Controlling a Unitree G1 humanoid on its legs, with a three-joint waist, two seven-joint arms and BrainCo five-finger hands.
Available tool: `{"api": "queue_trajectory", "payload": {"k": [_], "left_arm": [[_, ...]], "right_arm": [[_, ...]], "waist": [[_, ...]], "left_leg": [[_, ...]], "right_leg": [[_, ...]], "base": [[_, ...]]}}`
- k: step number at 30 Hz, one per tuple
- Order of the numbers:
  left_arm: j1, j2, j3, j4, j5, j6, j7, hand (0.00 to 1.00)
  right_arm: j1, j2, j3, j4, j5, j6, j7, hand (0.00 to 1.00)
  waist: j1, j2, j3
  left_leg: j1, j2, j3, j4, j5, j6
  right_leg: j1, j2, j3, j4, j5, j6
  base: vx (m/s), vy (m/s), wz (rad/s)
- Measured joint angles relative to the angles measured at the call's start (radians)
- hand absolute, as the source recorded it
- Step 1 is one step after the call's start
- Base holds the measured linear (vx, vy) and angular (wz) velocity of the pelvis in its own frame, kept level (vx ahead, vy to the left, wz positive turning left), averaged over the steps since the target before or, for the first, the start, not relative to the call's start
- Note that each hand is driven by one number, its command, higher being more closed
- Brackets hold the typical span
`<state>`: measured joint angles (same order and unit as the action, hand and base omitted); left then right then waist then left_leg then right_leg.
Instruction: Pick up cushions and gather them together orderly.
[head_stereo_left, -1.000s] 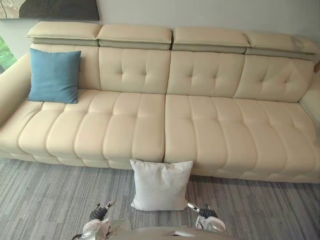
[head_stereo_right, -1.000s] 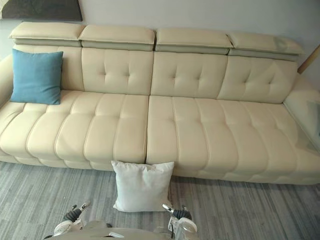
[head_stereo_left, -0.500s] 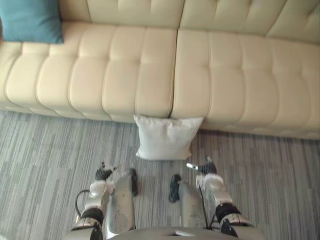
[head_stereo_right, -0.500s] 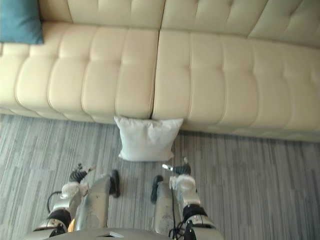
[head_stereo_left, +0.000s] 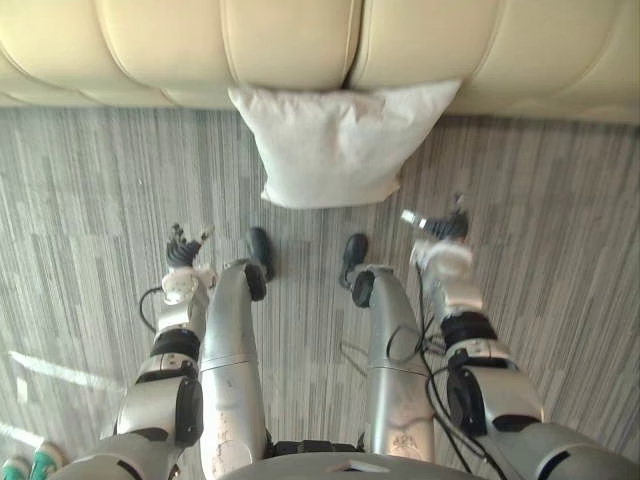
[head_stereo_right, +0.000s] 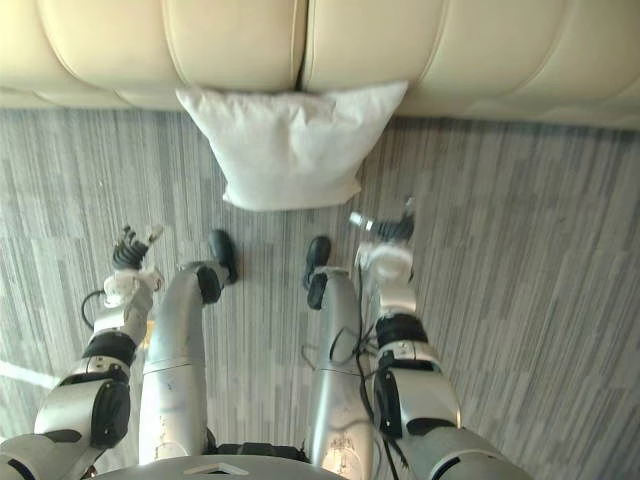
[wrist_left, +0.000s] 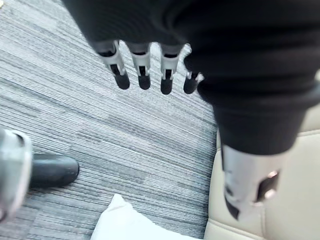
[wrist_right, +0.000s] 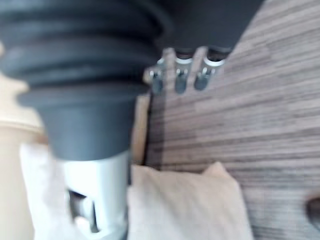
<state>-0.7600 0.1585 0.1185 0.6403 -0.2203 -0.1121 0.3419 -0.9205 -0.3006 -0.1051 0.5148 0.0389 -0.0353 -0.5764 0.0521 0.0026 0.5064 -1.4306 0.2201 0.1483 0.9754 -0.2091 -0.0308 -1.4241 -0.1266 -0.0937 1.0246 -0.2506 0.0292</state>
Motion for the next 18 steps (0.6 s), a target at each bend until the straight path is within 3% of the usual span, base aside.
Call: {"api": "queue_trajectory", "payload": {"k": [3,4,8,9,13,18], "left_arm": [[-0.066,0.000,-0.044,-0.024,0.042,-0.003,0.031,0.00],[-0.111,-0.004,-0.065,-0.023,0.067,-0.003,0.053,0.00],[-0.234,-0.028,-0.110,-0.024,0.091,-0.003,0.113,0.00],[-0.251,-0.029,-0.116,-0.024,0.097,-0.003,0.118,1.00],[-0.340,-0.036,-0.162,-0.041,0.107,0.008,0.156,1.00],[-0.354,-0.002,-0.156,-0.041,0.105,0.024,0.195,1.00]], "right_arm": [[-0.041,0.001,0.032,-0.032,-0.010,0.000,-0.026,0.00],[-0.075,0.001,0.053,-0.032,-0.030,0.002,-0.049,1.00],[-0.174,0.042,0.079,-0.032,-0.050,0.027,-0.116,1.00],[-0.187,0.049,0.087,-0.032,-0.055,0.033,-0.129,1.00],[-0.245,0.103,0.093,-0.031,-0.084,0.043,-0.177,1.00],[-0.278,0.104,0.094,-0.032,-0.062,0.043,-0.185,1.00]], "waist": [[0.000,0.000,0.000],[-0.001,-0.001,0.001],[-0.009,-0.001,0.001],[-0.013,0.000,0.000],[-0.035,0.000,0.000],[-0.049,0.000,0.000]], "left_leg": [[-0.038,-0.004,-0.008,0.003,0.010,-0.001],[-0.056,-0.005,-0.012,0.006,0.015,-0.001],[-0.095,-0.005,-0.019,0.010,0.027,-0.005],[-0.103,-0.005,-0.022,0.009,0.029,-0.006],[-0.123,-0.009,-0.034,-0.020,0.054,-0.017],[-0.116,-0.009,-0.036,-0.049,0.073,-0.032]], "right_leg": [[-0.038,-0.004,-0.004,0.016,-0.002,-0.004],[-0.055,-0.005,-0.006,0.024,-0.004,-0.006],[-0.096,-0.005,-0.010,0.040,-0.003,-0.009],[-0.102,-0.005,-0.013,0.039,-0.002,-0.011],[-0.115,-0.004,-0.029,0.018,0.011,-0.034],[-0.113,0.005,-0.033,-0.002,0.022,-0.048]], "base": [[-0.04,0.010,0.12],[-0.03,0.013,0.09],[-0.03,0.020,0.05],[-0.03,0.023,0.06],[-0.02,0.014,0.03],[0.00,0.001,0.01]]}}
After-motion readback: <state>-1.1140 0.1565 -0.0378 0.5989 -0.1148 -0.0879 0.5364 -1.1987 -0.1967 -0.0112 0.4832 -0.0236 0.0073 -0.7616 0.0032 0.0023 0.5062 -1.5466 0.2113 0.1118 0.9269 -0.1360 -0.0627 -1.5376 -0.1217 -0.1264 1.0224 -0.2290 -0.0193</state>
